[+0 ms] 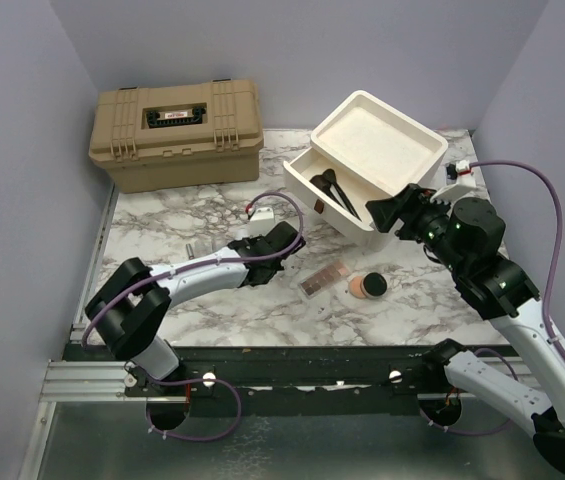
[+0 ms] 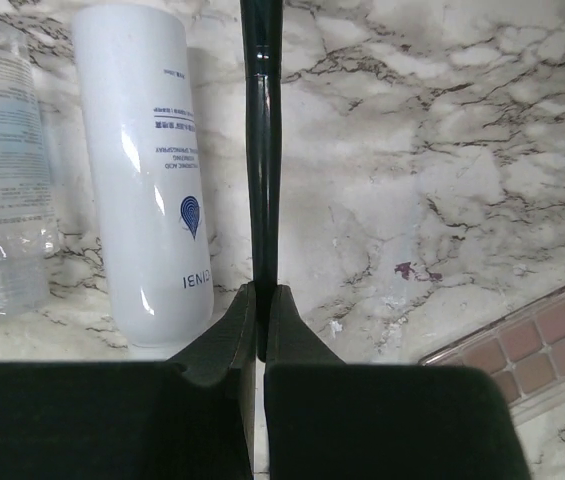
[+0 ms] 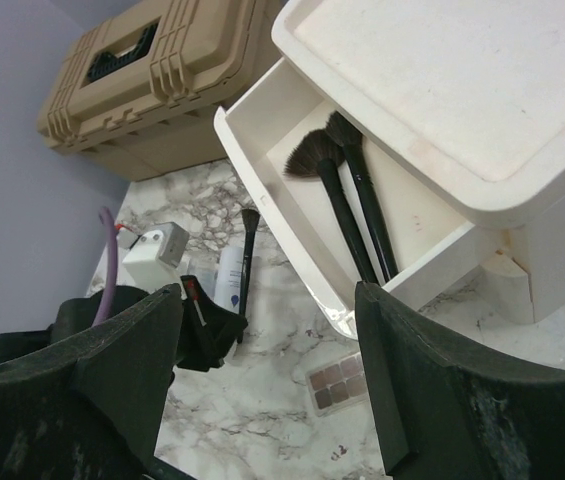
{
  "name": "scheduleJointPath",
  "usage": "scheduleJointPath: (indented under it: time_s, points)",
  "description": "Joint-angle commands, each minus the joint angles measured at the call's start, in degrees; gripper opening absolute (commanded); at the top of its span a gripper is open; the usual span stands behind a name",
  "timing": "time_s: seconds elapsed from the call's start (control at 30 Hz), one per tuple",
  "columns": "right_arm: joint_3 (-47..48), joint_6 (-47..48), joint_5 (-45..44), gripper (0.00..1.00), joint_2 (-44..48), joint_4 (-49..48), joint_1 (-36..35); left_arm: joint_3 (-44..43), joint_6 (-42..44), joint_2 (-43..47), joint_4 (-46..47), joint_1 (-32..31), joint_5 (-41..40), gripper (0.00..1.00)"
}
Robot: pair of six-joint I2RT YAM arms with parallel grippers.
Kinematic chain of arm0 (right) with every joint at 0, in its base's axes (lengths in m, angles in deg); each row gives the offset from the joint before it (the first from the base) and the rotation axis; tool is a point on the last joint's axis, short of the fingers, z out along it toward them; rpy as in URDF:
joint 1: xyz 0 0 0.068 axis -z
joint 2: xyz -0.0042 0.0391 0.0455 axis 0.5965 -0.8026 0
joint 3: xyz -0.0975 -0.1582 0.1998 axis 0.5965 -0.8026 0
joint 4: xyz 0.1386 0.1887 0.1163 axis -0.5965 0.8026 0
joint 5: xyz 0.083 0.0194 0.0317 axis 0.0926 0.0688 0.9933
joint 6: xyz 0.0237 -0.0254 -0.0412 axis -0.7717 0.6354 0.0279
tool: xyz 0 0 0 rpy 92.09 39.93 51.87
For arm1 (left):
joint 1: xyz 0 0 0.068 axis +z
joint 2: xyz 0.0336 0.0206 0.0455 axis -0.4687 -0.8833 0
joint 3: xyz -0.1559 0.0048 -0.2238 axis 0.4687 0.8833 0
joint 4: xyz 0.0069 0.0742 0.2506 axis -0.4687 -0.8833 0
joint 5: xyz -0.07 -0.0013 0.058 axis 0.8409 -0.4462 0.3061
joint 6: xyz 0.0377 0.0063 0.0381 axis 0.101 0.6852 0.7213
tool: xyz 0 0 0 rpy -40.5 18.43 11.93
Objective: Organize the makeup
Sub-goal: Pick up the makeup brush from the center of the board.
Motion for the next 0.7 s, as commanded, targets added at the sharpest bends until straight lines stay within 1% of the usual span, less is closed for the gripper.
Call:
scheduleJointPath:
  time_s: [0.0,0.17,0.27,0.4,0.47,0.53,0.67]
  points:
    - [0.34,-0.44,0.71,0.76,-0.86,-0.47,-0.3,1.86,0.07,5.62,2.04,-1.15,-5.81,0.0]
    - [3.06,0.6,6.68,0.8,-4.26,-0.31,-0.37,3.71,1.3,12.03,4.24,-1.4,-7.52,0.0]
    - [3.0,1.29,12.41,0.81,-5.52,-1.89,-0.36,4.87,2.11,16.64,5.9,-1.93,-8.83,0.0]
    - [2.25,1.47,20.74,0.82,-7.03,-4.99,-0.37,7.63,2.85,24.91,9.32,-2.03,-9.23,0.0]
    - [2.15,1.38,24.05,0.82,-8.0,-6.21,-0.33,9.2,4.65,29.07,12.32,-2.06,-7.86,0.0]
    - [2.35,1.46,26.44,0.82,-9.02,-6.79,-0.31,9.77,6.84,31.44,14.61,-2.06,-5.59,0.0]
    - [2.56,1.22,29.54,0.82,-10.75,-7.33,-0.35,8.55,11.89,33.0,17.62,-2.02,1.48,0.0]
